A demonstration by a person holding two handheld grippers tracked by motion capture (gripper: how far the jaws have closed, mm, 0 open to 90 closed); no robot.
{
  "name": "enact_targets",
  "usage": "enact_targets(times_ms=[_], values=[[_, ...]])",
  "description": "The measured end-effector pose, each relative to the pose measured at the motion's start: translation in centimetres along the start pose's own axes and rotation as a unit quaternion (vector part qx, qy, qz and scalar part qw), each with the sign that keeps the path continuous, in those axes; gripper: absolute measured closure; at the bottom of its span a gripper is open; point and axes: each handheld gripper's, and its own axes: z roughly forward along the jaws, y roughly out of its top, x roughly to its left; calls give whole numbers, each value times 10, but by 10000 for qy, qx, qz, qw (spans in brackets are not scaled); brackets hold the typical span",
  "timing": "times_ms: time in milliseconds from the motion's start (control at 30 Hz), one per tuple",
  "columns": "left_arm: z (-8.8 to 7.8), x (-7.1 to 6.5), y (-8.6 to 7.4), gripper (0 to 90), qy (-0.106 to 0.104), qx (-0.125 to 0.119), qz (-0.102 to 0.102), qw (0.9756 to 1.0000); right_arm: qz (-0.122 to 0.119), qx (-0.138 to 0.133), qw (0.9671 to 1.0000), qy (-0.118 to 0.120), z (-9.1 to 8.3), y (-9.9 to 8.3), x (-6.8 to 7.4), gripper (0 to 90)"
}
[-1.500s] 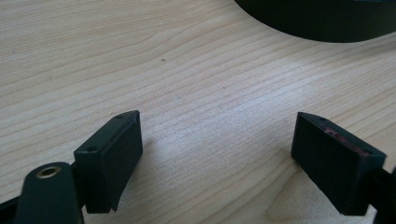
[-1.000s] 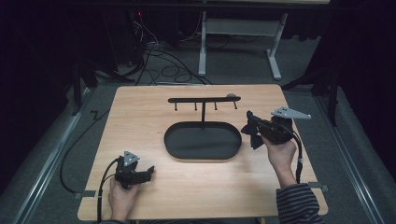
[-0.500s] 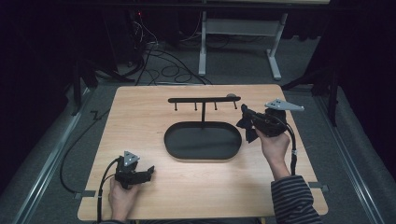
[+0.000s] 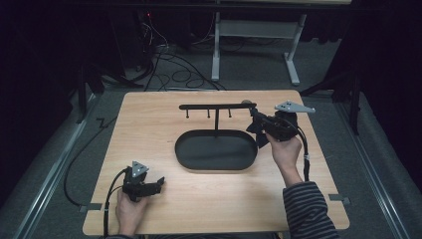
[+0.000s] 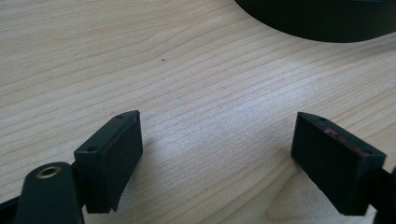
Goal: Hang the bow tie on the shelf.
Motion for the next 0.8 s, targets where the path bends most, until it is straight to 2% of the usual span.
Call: enact_targets(times_ms=[367,800], values=[[0,0,0,170,0,-1,-1,10000,-18,31,10000,47,10,4,8,900],[0,0,0,170,1,0,0,10000,8,90,9999,51,19,5,12,899]])
